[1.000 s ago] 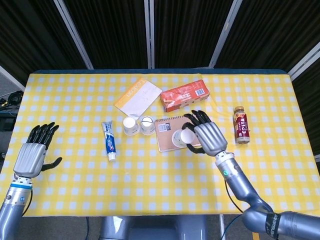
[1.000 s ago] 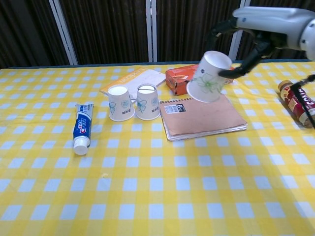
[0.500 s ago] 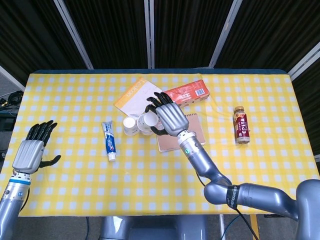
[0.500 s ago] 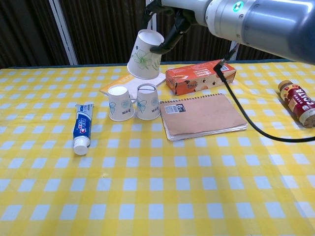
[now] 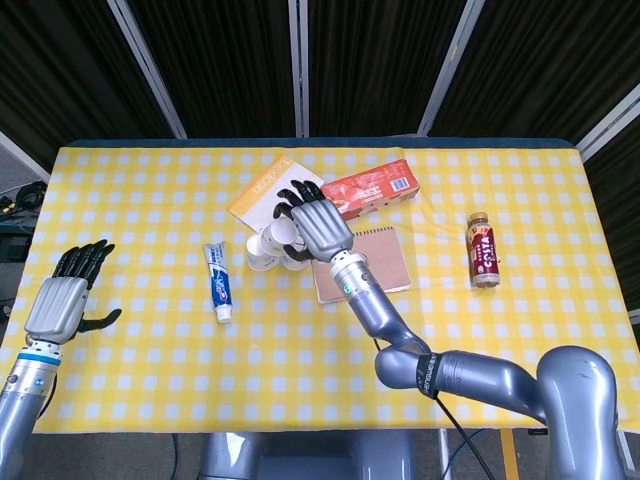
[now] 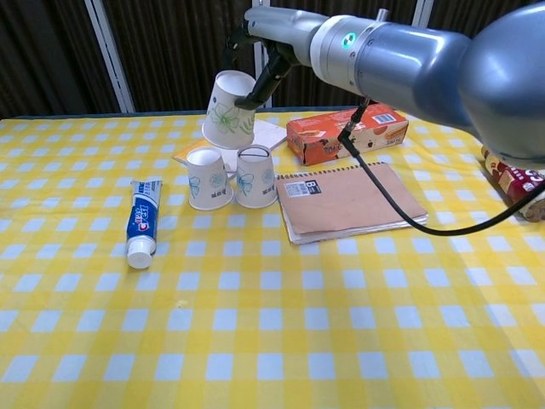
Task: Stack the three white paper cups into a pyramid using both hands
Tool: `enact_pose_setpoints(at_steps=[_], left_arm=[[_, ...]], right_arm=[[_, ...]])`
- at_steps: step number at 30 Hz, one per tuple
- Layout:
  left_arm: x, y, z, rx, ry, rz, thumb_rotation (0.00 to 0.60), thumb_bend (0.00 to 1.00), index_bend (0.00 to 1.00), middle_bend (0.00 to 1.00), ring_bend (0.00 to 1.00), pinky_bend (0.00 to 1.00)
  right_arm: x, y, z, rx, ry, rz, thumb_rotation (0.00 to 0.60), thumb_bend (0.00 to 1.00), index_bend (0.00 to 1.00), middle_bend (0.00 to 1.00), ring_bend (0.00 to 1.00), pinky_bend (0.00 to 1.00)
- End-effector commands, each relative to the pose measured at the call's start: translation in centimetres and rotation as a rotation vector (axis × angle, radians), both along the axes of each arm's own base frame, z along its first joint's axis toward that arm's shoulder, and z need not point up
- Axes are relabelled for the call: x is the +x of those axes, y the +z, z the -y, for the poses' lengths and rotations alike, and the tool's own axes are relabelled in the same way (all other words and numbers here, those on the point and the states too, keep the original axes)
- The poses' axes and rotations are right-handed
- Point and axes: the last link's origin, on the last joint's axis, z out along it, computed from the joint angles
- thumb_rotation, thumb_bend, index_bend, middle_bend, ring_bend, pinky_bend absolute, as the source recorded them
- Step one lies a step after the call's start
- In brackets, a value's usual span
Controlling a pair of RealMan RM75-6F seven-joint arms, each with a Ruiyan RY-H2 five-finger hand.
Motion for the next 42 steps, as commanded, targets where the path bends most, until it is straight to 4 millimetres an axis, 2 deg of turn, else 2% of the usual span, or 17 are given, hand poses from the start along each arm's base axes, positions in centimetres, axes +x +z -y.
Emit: enact_pose_setpoints(at_steps=[1, 25, 27, 32, 35, 42], left_arm=[[0.0, 0.0, 0.0, -0.001, -0.002, 0.0, 0.6, 0.23, 0.0, 0.0, 0.0, 0.0], [-0.1, -0.2, 0.0, -0.029, -0.007, -0.002, 0.6, 0.23, 0.0, 0.0, 0.0, 0.0], [-0.1, -0.2, 0.0, -0.032, -0.006, -0.004, 0.6, 0.23, 0.0, 0.0, 0.0, 0.0], [-0.2, -0.3, 0.0, -0.039, -0.003, -0.01, 0.6, 0.23, 0.0, 0.0, 0.0, 0.0], [-0.2, -0.3, 0.0, -0.039, -0.004, -0.012, 0.6, 0.23, 0.0, 0.0, 0.0, 0.0], [-0.2, -0.3, -0.1, -0.039, 0.0, -0.012, 0.6, 0.23, 0.0, 0.0, 0.0, 0.0]], right_arm=[[0.3, -0.6, 0.0, 0.007, 0.005, -0.001, 0.6, 0.24, 0.52, 0.17, 0.0, 0.08], [0.1, -3.1, 1.2, -0.008, 0.002, -0.048, 0.6, 0.24, 0.51, 0.16, 0.0, 0.05], [0.0, -3.3, 1.3, -0.008, -0.001, -0.053, 0.6, 0.23, 0.49, 0.14, 0.0, 0.04], [-0.2, -3.6, 1.4, -0.007, -0.003, -0.07, 0.6, 0.17, 0.3, 0.07, 0.0, 0.01], [0.1, -3.5, 1.2, -0.004, -0.002, -0.057, 0.6, 0.17, 0.23, 0.04, 0.0, 0.01], [0.4, -3.3, 0.7, -0.007, 0.013, -0.048, 0.6, 0.15, 0.14, 0.0, 0.0, 0.0]])
